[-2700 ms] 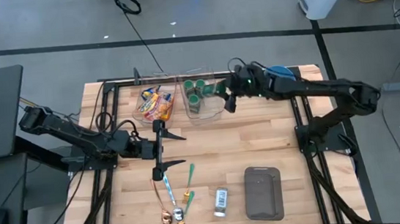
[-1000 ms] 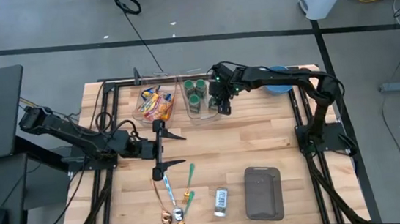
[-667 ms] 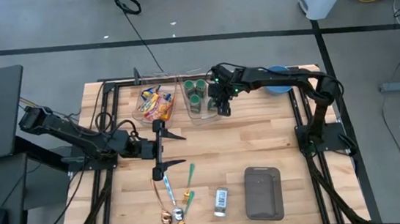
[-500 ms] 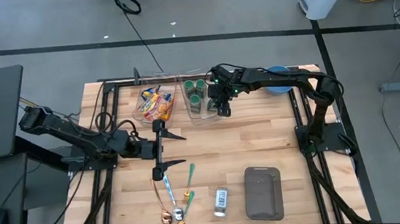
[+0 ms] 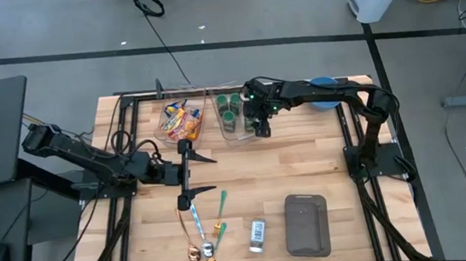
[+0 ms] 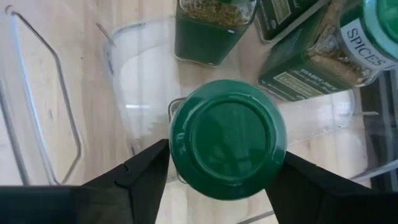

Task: Pick & Place Food Item
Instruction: Put the green spice bottle into the right transparent bin

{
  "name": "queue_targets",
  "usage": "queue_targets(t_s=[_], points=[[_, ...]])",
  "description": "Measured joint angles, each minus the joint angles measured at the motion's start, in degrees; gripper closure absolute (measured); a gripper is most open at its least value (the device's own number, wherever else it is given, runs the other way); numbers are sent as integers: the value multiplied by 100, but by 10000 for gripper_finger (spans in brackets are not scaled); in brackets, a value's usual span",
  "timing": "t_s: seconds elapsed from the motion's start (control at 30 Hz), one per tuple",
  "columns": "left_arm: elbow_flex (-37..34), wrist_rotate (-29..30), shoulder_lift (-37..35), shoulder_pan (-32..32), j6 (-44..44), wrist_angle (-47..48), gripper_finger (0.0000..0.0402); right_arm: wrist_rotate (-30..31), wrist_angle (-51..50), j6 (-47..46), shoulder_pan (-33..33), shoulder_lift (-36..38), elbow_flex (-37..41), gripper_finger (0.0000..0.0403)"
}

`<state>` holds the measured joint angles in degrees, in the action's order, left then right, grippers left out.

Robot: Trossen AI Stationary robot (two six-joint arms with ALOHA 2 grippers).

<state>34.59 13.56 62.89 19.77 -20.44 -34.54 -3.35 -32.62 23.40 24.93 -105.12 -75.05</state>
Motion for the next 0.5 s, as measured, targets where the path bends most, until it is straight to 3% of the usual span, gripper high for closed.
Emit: queue_targets(t_s=[0.5], points=[[0, -2, 0, 1, 6, 0, 75, 743, -170, 109, -531, 8, -320, 165]])
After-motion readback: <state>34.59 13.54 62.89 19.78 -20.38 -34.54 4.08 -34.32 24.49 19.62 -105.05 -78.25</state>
